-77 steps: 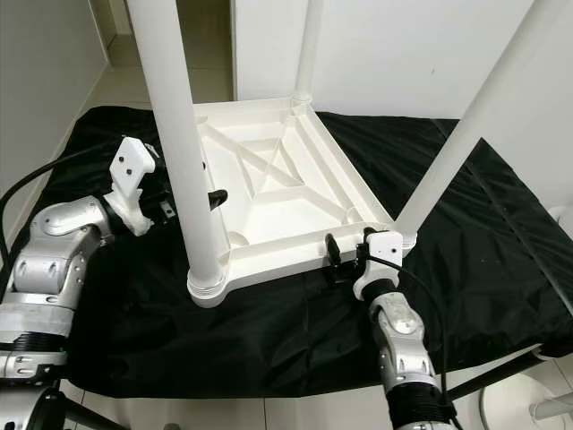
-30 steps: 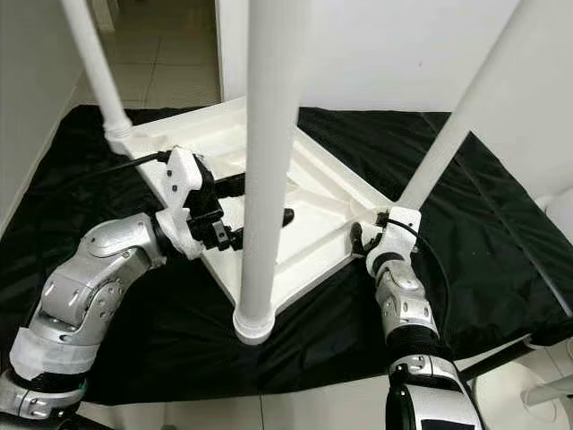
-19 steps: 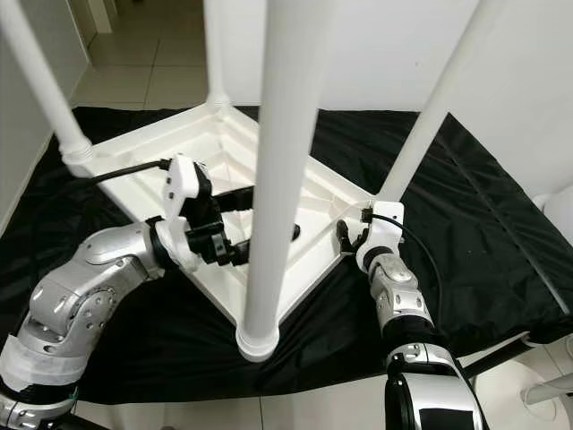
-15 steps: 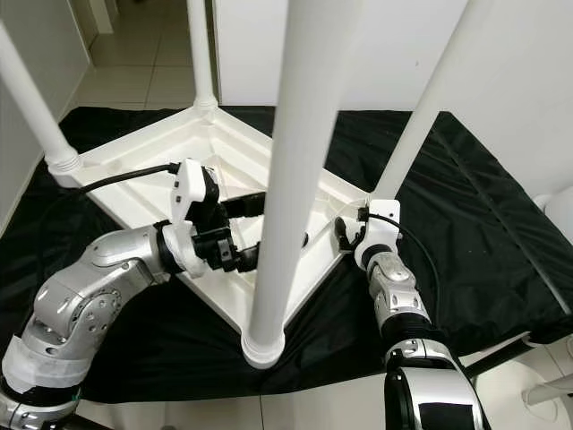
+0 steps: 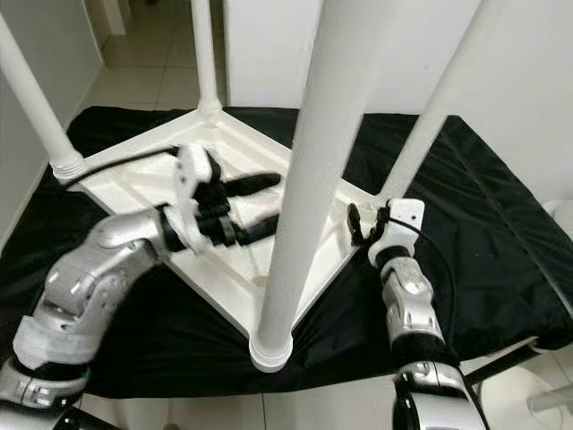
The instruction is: Building children table
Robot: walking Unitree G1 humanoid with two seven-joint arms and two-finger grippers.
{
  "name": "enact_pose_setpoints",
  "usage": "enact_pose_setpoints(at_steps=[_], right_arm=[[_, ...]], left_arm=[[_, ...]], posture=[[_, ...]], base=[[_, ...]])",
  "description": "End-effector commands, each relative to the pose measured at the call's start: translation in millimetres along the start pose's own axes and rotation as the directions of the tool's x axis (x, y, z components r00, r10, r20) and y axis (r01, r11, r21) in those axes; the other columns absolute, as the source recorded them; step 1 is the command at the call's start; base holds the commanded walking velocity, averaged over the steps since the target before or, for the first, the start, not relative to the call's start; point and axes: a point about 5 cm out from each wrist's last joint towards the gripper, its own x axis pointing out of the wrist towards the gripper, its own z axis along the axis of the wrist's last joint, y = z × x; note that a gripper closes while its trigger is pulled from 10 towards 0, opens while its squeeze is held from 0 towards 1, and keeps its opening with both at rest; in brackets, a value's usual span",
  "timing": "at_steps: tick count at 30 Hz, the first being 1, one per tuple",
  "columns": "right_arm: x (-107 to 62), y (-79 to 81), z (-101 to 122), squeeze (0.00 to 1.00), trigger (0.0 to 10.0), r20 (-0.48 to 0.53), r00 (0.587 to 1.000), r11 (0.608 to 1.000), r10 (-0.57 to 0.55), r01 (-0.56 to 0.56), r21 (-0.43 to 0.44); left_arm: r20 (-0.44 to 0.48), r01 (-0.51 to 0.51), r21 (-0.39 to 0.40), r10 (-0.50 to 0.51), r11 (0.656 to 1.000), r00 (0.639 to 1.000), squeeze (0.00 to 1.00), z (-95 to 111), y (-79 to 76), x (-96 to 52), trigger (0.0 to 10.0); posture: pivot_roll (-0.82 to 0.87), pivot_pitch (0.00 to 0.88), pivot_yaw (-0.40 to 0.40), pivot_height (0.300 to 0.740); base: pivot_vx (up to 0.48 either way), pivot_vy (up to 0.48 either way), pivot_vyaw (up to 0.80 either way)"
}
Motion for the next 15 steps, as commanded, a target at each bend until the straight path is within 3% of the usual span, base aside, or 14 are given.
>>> enact_pose_setpoints(at_steps=[1, 5, 8, 10, 12, 15], right_arm=[[-6.8, -0.3, 3, 0.0, 10.0, 0.012, 0.998, 0.998, 0.063, -0.063, -0.028], [-17.4, -3.0, 2, 0.0, 10.0, 0.009, 0.995, 0.994, 0.104, -0.104, -0.043], [-17.4, -3.0, 2, 0.0, 10.0, 0.009, 0.995, 0.994, 0.104, -0.104, -0.043], [-26.8, -6.6, 2, 0.0, 10.0, -0.002, 0.99, 0.989, 0.14, -0.14, -0.051], [-42.9, -15.5, 6, 0.0, 10.0, -0.01, 0.984, 0.981, 0.178, -0.178, -0.073], [-51.1, -22.7, 9, 0.0, 10.0, -0.016, 0.984, 0.98, 0.179, -0.179, -0.083]], left_arm=[[-0.028, -0.063, 0.044, 0.065, 0.997, 0.998, 0.0, -1, 15.7, -7.1, 10.0], [-0.072, -0.082, 0.078, 0.088, 0.994, 0.994, 0.0, -5, 27.6, -17.0, 10.0], [-0.072, -0.082, 0.078, 0.088, 0.994, 0.994, 0.0, -5, 27.6, -17.0, 10.0], [-0.115, -0.089, 0.11, 0.102, 0.99, 0.988, 0.0, -11, 36.3, -24.9, 10.0], [-0.208, -0.089, 0.141, 0.118, 0.986, 0.971, 0.0, -27, 50.7, -42.2, 10.0], [-0.257, -0.075, 0.116, 0.103, 0.99, 0.961, 0.0, -37, 55.0, -52.9, 10.0]], posture=[[-0.02, 0.03, -0.03, 0.74], [-0.02, 0.031, -0.026, 0.74], [-0.02, 0.031, -0.026, 0.74], [-0.02, 0.032, -0.024, 0.74], [-0.04, 0.042, -0.008, 0.74], [-0.05, 0.037, -0.002, 0.74]], base=[[0.0, 0.0, 0.0], [0.0, 0.0, 0.0], [0.0, 0.0, 0.0], [0.0, 0.0, 0.0], [0.0, 0.0, 0.0], [0.0, 0.0, 0.0]])
